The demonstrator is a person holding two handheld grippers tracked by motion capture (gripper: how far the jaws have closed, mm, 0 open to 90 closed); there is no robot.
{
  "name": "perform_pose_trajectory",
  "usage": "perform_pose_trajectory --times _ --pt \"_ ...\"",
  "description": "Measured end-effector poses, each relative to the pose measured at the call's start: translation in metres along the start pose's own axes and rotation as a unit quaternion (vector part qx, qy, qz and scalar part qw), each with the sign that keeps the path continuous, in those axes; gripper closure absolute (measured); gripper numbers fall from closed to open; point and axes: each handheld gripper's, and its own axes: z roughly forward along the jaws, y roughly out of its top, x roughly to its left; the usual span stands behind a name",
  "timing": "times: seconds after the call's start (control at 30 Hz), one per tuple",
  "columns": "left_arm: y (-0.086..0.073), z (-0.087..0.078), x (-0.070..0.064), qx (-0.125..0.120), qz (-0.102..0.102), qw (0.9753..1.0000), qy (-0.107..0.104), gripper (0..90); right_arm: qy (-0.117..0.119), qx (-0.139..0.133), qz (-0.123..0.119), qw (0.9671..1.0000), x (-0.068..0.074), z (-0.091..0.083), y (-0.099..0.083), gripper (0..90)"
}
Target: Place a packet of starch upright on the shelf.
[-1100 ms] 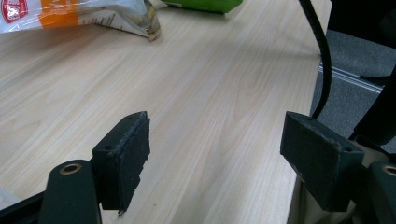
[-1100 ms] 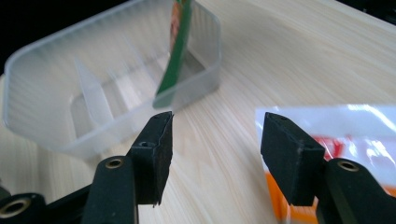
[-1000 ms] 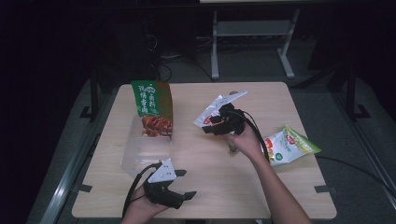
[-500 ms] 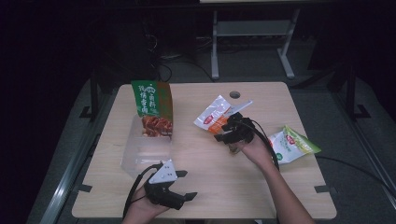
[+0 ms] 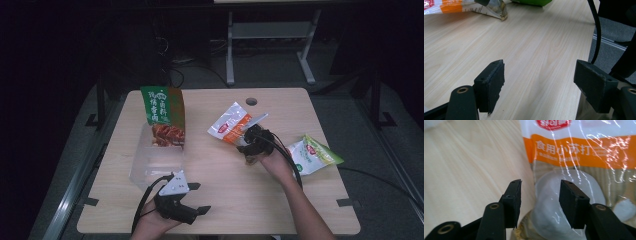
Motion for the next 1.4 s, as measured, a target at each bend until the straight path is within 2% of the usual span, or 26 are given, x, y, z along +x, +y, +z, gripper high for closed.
perform_pose_trajectory --times 0.13,0.2,0.27,0.33,0.4,0.5,0.83,1.0,1.07,1.4 --pt "0.000 0.000 0.000 0.001 0.001 1.0000 -0.002 24.1 -0.020 0.006 -0.003 0.9998 -0.001 0.007 -0.006 54.3" --pt "0.000 0.001 0.000 0.001 -0.002 1.0000 -0.002 24.1 -0.033 0.000 -0.012 0.9994 0.001 0.008 -0.007 59.2" --pt "0.000 0.001 0.000 0.001 -0.001 1.0000 -0.003 24.1 -0.030 -0.001 -0.014 0.9994 0.003 0.008 -0.006 66.1" --pt "0.000 0.001 0.000 0.002 -0.002 1.0000 -0.002 24.2 -0.026 -0.002 -0.021 0.9994 0.006 0.007 -0.003 78.5" --pt "0.000 0.001 0.000 0.001 -0.003 1.0000 -0.002 24.2 -0.031 -0.001 -0.027 0.9991 0.009 0.007 -0.002 82.0" --pt "0.000 0.001 0.000 0.002 -0.002 1.0000 -0.002 24.3 -0.022 -0.006 -0.011 0.9997 0.006 0.005 -0.002 88.4" --pt "0.001 0.002 0.000 0.002 0.002 1.0000 -0.002 24.3 -0.013 -0.002 0.001 0.9999 0.006 0.000 -0.004 90.0" --pt "0.001 0.002 0.000 0.001 0.000 1.0000 -0.001 24.3 0.004 -0.001 0.010 0.9999 0.008 -0.002 -0.005 90.0" --pt "0.001 0.002 0.000 0.002 -0.002 1.0000 -0.002 24.3 0.011 0.000 0.015 0.9998 0.011 -0.003 -0.005 90.0" --pt "0.000 0.001 0.000 0.002 0.000 1.0000 0.001 24.3 0.041 0.003 0.009 0.9991 0.035 -0.007 -0.008 90.0"
